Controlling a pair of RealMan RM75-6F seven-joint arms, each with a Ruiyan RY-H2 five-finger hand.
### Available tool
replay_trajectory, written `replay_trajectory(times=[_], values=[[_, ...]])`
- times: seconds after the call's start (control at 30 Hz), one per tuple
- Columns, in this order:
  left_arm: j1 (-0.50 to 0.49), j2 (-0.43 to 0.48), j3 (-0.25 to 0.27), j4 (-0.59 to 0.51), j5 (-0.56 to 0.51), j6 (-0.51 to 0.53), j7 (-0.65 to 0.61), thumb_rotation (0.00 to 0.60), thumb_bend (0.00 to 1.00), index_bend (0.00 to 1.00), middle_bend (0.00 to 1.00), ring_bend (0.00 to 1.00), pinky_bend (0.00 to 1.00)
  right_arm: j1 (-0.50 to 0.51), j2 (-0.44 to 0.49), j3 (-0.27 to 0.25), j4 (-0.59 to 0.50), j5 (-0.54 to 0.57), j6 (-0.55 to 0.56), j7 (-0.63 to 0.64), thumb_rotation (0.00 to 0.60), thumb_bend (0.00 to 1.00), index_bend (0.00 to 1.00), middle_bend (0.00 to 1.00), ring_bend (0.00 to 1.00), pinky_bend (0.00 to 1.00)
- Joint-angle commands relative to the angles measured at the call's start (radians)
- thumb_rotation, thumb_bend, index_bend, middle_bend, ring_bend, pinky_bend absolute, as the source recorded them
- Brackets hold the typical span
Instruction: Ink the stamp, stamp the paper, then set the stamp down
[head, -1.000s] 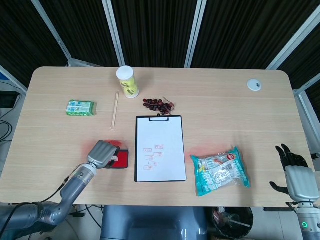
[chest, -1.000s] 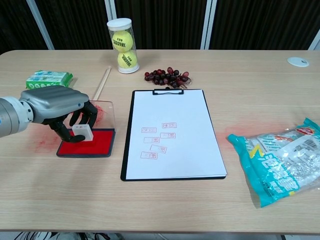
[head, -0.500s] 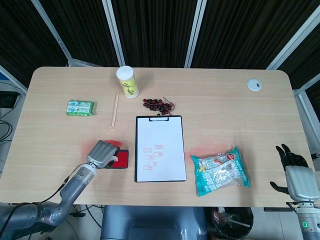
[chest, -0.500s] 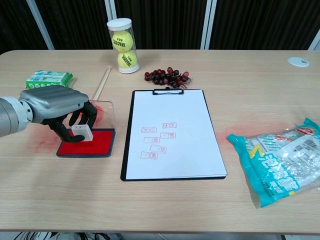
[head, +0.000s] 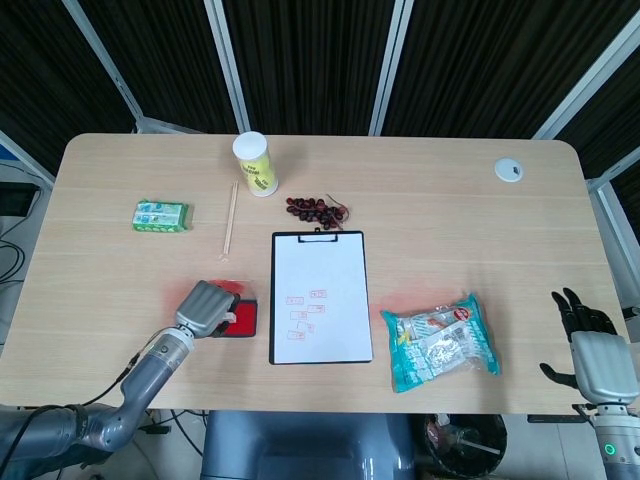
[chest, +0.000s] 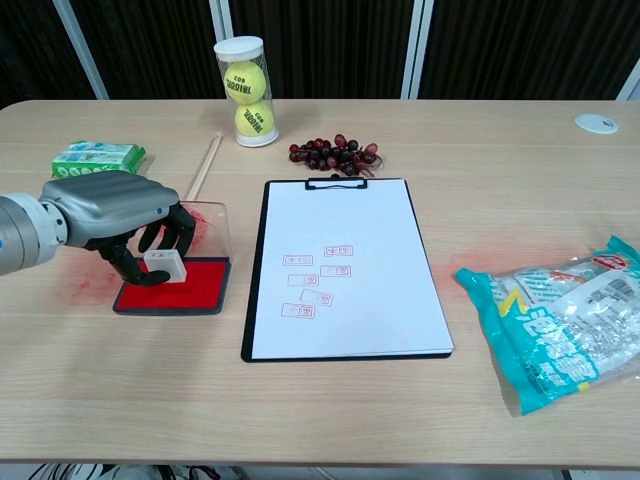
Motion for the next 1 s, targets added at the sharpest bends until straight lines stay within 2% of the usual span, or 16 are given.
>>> replay_trajectory(times=[0.03, 0.53, 0.83, 1.0], values=[[-0.001, -0.002, 0.002, 0.003, -0.001, 0.0, 0.004, 0.6, 0.46, 0.6, 0.63, 0.52, 0.58, 0.0, 0.001, 0.0, -0.001, 0.002, -0.001, 0.002, 0.6, 0.0, 0.06, 0.06, 0.18, 0.19], [-0.002, -0.026, 0.009, 0.036, -0.002, -0.012, 0.004, 0.6, 0.46, 0.6, 0.63, 0.52, 0.58, 0.0, 0.001, -0.001, 0.0, -0.001, -0.001, 0.0, 0.6, 0.0, 0.06, 0.06, 0.18, 0.19], [-0.001, -0.022, 0.009, 0.021, 0.009, -0.004, 0.006, 0.6, 0.46, 0.6, 0.63, 0.52, 0.58, 0.0, 0.001, -0.001, 0.0, -0.001, -0.002, 0.001, 0.6, 0.0, 0.06, 0.06, 0.18, 0.19], [0.0, 0.001, 0.002, -0.024, 0.026, 0.02, 0.011, 0.6, 0.46, 0.6, 0.63, 0.52, 0.58, 0.0, 0.001, 0.0, 0.0, 0.0, -0.002, 0.003, 0.6, 0.0, 0.06, 0.06, 0.18, 0.19]])
